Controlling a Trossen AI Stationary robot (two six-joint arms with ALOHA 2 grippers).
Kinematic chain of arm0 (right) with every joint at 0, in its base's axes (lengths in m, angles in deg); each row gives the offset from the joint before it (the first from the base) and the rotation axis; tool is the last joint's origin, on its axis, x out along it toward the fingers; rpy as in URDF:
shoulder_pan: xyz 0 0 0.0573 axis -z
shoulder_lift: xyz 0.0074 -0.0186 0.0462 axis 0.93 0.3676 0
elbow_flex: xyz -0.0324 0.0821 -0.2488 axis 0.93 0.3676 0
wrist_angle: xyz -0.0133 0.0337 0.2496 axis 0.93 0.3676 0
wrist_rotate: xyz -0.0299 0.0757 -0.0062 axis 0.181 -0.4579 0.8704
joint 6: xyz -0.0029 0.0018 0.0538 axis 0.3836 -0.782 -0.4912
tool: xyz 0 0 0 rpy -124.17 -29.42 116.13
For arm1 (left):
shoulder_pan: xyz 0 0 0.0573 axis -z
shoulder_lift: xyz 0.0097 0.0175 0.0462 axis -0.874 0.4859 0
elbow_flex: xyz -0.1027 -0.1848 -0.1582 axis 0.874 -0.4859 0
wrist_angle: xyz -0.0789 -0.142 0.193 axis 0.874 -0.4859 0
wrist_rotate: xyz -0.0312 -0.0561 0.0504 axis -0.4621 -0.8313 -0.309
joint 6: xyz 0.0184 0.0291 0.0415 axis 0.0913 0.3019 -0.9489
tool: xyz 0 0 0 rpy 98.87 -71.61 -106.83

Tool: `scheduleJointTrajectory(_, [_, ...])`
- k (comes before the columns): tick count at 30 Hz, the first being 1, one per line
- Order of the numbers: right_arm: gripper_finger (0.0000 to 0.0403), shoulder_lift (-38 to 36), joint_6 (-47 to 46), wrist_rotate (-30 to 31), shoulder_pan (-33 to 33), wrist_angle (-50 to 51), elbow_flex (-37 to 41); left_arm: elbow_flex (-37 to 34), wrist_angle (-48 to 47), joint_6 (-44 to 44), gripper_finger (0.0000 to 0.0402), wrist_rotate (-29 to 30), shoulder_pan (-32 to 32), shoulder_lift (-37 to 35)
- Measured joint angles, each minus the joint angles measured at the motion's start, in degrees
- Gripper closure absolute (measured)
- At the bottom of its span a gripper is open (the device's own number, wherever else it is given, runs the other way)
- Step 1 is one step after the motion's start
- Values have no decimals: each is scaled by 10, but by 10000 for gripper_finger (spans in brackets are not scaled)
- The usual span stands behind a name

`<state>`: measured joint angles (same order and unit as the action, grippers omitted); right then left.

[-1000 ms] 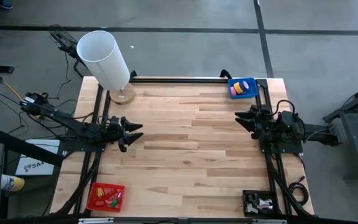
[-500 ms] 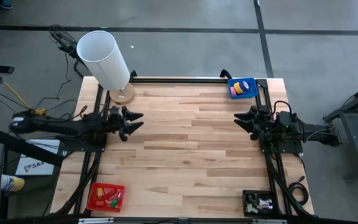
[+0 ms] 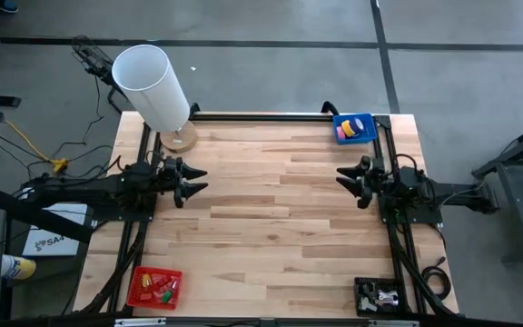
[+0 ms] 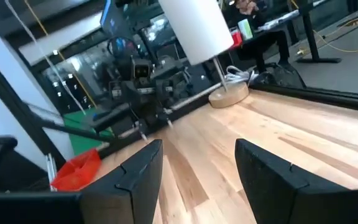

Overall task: Pick and place Stapler, Stapler remover, tape
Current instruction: Return to Home Position

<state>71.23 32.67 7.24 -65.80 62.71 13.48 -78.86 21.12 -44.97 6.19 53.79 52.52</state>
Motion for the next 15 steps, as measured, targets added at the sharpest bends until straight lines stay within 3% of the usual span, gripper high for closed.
scheduleJointTrajectory(8, [210,4,25,-2,0,4,0,0,-114,1,152,-4,0,-87])
scheduleJointTrajectory(15, [210,4,31,-1,0,5,0,1,-123,-27,152,-23,0,-136])
